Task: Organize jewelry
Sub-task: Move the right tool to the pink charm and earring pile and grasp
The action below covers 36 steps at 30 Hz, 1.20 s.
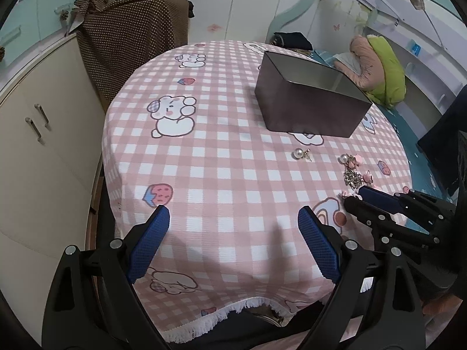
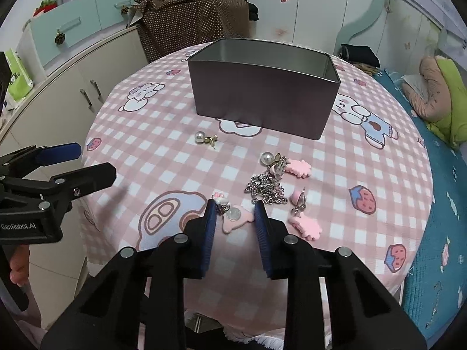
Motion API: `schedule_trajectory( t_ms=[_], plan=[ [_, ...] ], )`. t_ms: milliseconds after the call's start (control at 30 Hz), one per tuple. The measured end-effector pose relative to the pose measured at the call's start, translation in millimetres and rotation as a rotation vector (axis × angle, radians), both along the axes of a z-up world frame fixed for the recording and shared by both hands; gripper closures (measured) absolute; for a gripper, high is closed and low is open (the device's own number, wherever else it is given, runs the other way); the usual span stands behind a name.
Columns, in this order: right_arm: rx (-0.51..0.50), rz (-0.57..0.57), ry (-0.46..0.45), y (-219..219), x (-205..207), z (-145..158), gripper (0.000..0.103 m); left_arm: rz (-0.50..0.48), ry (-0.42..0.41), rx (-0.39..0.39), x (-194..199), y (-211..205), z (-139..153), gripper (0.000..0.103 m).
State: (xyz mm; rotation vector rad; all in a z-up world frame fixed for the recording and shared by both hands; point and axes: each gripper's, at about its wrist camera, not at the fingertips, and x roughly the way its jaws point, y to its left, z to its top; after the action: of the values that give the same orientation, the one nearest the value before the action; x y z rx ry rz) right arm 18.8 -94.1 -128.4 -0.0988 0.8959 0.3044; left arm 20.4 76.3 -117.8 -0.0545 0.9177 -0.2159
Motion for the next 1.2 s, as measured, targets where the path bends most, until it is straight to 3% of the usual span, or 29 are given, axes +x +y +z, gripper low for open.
schedule_trajectory(
  t_ms=[467, 833, 1000, 1200],
  plan=[
    [0.052, -0.077, -0.071, -34, 9, 27, 0.078, -0.041, 0.007, 0.003, 15, -22, 4, 0.013],
    [0.079, -0.184, -0.091, -85, 36, 32, 0.078, -0.072, 0.026, 0.037, 55, -63, -3, 0.014],
    [0.091, -0.188, -0.083, -97, 50, 28, 0.078, -0.064, 0.039, 0.058, 69, -73, -9, 0.024],
    [0.105, -0.172, -0.064, -98, 59, 21, 0.078, -0.045, 0.032, 0.103, 76, -80, -14, 0.044]
  ],
)
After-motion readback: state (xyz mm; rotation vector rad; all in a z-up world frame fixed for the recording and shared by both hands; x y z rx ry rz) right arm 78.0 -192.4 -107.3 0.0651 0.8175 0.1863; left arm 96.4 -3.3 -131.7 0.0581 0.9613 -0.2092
